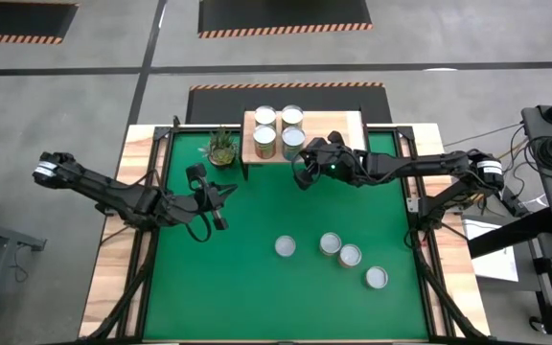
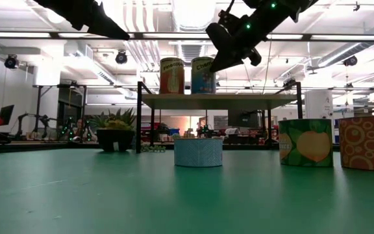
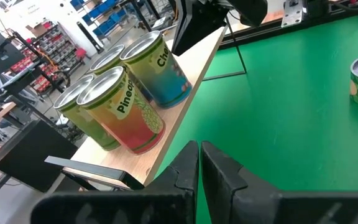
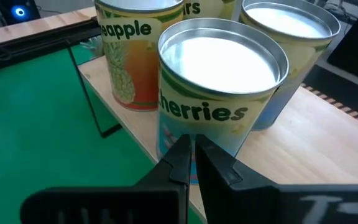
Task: Pick and place cans onto a shelf
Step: Put the canned cherries on the shelf
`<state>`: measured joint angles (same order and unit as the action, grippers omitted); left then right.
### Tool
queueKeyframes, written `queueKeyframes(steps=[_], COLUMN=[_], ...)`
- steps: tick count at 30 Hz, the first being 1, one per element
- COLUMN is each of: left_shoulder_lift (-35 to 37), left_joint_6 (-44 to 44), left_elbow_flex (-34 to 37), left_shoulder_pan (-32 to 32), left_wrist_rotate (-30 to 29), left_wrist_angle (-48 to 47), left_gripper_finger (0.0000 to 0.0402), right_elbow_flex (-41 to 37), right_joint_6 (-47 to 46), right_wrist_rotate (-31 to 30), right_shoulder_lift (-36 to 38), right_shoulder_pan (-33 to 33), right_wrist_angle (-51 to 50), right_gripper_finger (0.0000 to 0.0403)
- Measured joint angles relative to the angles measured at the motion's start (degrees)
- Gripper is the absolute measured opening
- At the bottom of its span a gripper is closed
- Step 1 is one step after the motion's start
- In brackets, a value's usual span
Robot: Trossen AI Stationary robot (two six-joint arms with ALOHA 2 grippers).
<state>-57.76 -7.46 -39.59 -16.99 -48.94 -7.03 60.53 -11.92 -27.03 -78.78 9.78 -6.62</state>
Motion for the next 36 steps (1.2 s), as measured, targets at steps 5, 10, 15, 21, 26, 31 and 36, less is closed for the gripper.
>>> queueKeyframes(steps=[5,10,15,21,26,31,36], left_shoulder_lift=[0.0,0.0,0.0,0.0,0.0,0.0,0.0], left_joint_6=[0.0,0.0,0.0,-0.2,-0.2,-0.2,-0.2], left_elbow_flex=[0.0,0.0,0.0,0.0,0.0,0.0,0.0], left_shoulder_pan=[0.0,0.0,0.0,0.0,0.0,0.0,0.0], left_wrist_rotate=[0.0,0.0,0.0,0.0,0.0,0.0,0.0], left_wrist_angle=[0.1,0.1,0.2,0.2,0.2,0.2,0.2], left_gripper_finger=[0.0000,0.0000,0.0000,0.0000,0.0000,0.0000,0.0000], right_elbow_flex=[0.0,0.0,0.0,0.0,0.0,0.0,0.0], right_joint_6=[1.1,0.7,0.1,1.5,1.5,1.5,1.5], right_wrist_rotate=[0.0,-0.9,-5.1,-4.0,-4.0,-4.0,-4.0], right_shoulder_lift=[0.3,2.9,3.0,1.3,1.3,1.3,1.3], right_shoulder_pan=[0.0,0.5,2.2,2.6,2.6,2.6,2.6], right_wrist_angle=[-0.6,-4.9,-4.9,-1.8,-1.4,-1.2,-0.4], right_gripper_finger=[0.0013,0.0013,0.0013,0.0013,0.0013,0.0013,0.0013])
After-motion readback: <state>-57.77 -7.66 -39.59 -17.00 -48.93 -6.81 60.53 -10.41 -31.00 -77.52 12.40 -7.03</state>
